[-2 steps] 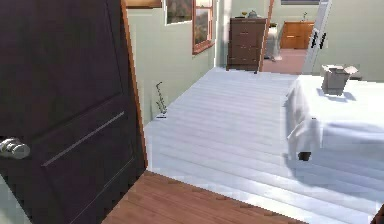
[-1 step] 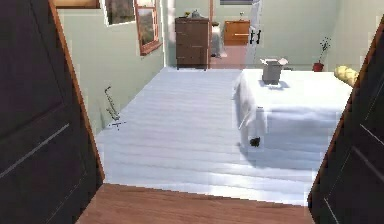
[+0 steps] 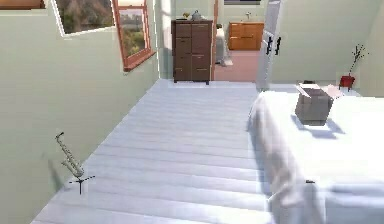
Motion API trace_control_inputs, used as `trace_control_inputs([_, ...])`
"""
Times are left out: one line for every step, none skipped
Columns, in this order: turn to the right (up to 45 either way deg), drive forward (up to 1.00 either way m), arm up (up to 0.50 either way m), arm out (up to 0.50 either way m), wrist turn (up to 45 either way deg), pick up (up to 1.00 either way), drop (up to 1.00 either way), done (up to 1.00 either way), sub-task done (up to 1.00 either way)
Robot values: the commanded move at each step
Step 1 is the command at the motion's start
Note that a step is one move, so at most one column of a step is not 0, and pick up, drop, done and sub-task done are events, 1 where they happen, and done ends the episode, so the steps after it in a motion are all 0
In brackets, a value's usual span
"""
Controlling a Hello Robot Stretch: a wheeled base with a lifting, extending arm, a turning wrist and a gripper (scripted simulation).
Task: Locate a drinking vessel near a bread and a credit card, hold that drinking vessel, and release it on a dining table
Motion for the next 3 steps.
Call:
trace_control_inputs([0.0, 0.50, 0.00, 0.00, 0.0, 0.00, 0.00, 0.00, 0.00])
trace_control_inputs([6.0, 0.00, 0.00, 0.00, 0.0, 0.00, 0.00, 0.00, 0.00])
trace_control_inputs([0.0, 1.00, 0.00, 0.00, 0.0, 0.00, 0.00, 0.00, 0.00])
